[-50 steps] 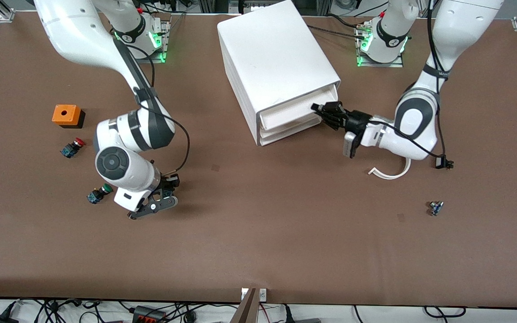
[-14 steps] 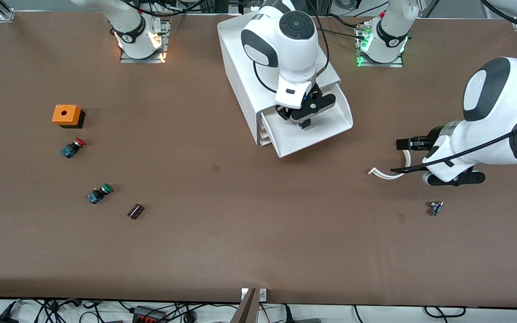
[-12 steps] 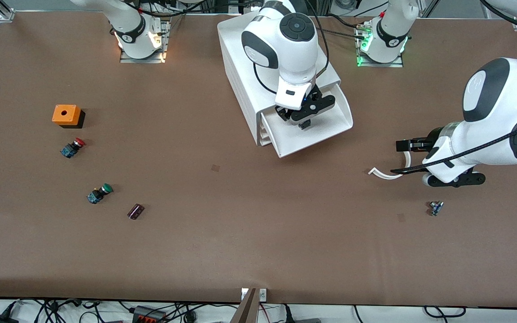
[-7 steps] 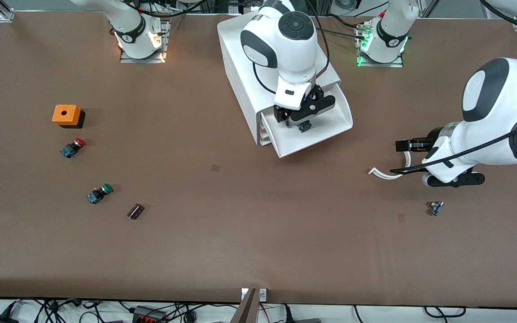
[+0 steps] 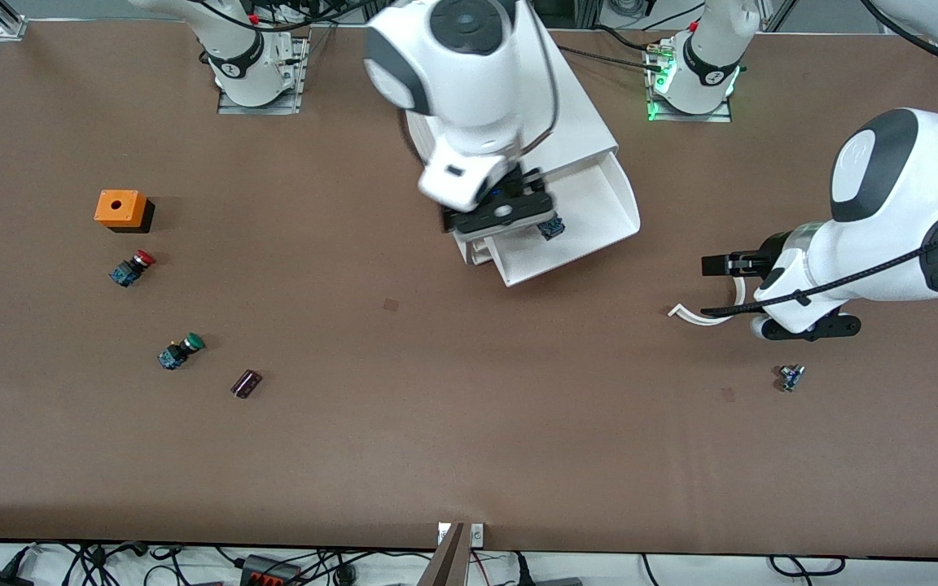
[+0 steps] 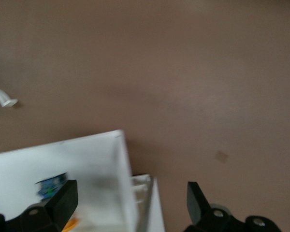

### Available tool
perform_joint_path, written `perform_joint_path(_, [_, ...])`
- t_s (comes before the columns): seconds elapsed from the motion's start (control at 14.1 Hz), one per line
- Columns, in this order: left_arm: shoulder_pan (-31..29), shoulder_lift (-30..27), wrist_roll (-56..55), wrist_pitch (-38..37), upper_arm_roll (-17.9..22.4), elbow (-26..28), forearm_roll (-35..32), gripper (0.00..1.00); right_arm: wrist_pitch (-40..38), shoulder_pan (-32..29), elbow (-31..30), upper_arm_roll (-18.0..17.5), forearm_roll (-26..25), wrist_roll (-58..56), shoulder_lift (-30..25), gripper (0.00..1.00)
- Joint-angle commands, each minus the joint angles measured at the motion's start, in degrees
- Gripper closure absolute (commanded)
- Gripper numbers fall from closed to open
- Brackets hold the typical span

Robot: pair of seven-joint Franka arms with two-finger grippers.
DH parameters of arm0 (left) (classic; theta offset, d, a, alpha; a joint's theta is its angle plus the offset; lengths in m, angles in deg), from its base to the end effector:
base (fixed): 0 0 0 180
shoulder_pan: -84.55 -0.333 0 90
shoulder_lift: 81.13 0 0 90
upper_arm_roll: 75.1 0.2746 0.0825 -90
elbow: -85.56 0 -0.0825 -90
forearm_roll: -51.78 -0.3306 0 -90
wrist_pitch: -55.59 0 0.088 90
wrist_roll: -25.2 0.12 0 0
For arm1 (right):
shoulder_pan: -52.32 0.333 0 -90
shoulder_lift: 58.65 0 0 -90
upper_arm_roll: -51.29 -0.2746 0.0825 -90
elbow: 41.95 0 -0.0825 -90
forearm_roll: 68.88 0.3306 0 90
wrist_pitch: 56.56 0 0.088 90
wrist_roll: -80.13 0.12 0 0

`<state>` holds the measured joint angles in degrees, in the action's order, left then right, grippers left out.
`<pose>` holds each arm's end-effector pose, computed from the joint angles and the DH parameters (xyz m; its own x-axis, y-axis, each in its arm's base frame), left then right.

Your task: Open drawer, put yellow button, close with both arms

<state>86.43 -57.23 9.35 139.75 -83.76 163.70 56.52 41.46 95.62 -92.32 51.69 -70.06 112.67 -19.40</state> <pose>0.5646 -0.1027 0.4245 0.9405 0.0855 -0.3288 0.1091 -0.9926 0.0538 0.4928 0.4572 0.4723 0.9746 0.1775 0.1366 0.1866 -0.9807 -0.0575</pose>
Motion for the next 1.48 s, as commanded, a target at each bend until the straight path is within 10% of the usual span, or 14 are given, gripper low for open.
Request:
perform_joint_path(0.0, [0.6, -1.5, -4.2, 5.6, -0.8, 5.6, 1.1, 0.0, -4.5, -8.5, -1.7, -0.6, -0.2, -2.8, -2.6, 0.0])
perform_joint_path(0.71, [0.8, -7.8, -29.8, 38.2, -14.6, 30.4, 1.1, 0.0, -13.2, -31.2, -1.8, -0.5, 1.1, -19.8, -4.7, 0.0])
perform_joint_path(1.41, [0.0, -10.9, -38.2, 38.1, -24.6, 36.8, 1.2, 0.0, -2.9, -45.6, -24.2, -0.6, 1.2, -30.1, -23.2, 0.0])
